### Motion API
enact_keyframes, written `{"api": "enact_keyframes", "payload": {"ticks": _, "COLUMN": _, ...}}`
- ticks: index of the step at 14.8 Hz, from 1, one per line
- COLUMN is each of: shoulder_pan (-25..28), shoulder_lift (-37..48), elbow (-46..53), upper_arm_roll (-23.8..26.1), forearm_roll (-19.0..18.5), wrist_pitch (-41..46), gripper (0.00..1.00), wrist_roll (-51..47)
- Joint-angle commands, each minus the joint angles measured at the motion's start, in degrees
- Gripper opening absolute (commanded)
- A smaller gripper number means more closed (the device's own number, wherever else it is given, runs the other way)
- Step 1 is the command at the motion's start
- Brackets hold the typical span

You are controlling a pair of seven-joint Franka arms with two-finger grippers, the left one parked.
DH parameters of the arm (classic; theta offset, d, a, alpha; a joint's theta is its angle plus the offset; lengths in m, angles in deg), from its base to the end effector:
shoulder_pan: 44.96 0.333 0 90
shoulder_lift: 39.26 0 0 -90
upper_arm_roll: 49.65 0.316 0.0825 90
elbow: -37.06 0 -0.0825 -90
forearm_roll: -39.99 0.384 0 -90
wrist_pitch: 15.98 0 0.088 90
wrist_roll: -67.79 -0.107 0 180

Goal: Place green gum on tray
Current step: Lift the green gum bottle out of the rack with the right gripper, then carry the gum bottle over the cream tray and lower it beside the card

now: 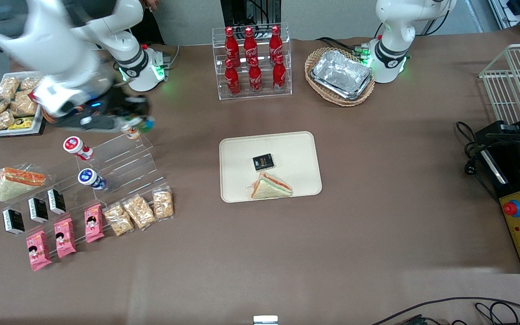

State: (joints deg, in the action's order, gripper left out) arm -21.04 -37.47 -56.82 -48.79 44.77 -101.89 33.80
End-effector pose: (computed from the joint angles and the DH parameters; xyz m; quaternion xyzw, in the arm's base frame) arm 0.4820 0.2330 0.6044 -0.9945 0.0794 0.0673 0.0097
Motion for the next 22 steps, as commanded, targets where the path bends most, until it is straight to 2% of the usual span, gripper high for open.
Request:
{"api": "enact_keyframes", "payload": {"ticks": 1, "shoulder_pan": 7.9, "shoulder_lift": -2.7, "elbow": 1.9, "upper_arm_roll": -0.6, "forearm_roll": 2.3, "wrist_pitch": -4.6, "gripper": 0.40, "wrist_roll": -15.4}}
{"api": "enact_keyframes", "payload": {"ticks": 6, "shoulder_pan": 12.6, "shoulder_lift": -7.5, "elbow": -1.9, "upper_arm_roll": -0.7, "forearm_roll": 2.3, "wrist_pitch": -14.4, "gripper": 0.40, "wrist_roll": -22.6}}
{"api": "enact_keyframes", "payload": {"ticks": 13, "shoulder_pan": 16.6, "shoulder_lift": -11.9, "elbow": -23.6, "upper_arm_roll": -0.7, "forearm_roll": 1.6, "wrist_pitch": -43.9, "gripper": 0.40, "wrist_roll": -28.6}}
{"api": "enact_keyframes", "payload": {"ticks": 16, "shoulder_pan": 18.2, "shoulder_lift": -15.0, "elbow": -26.1, "upper_arm_roll": -0.7, "forearm_roll": 1.6, "wrist_pitch": -48.4, "gripper": 0.40, "wrist_roll": -29.3}}
{"api": "enact_keyframes", "payload": {"ticks": 20, "shoulder_pan": 20.5, "shoulder_lift": -19.1, "elbow": -30.3, "upper_arm_roll": -0.7, "forearm_roll": 1.5, "wrist_pitch": -58.6, "gripper": 0.40, "wrist_roll": -32.3}}
{"api": "enact_keyframes", "payload": {"ticks": 22, "shoulder_pan": 21.3, "shoulder_lift": -20.6, "elbow": -30.6, "upper_arm_roll": -0.7, "forearm_roll": 1.5, "wrist_pitch": -60.2, "gripper": 0.40, "wrist_roll": -33.5}}
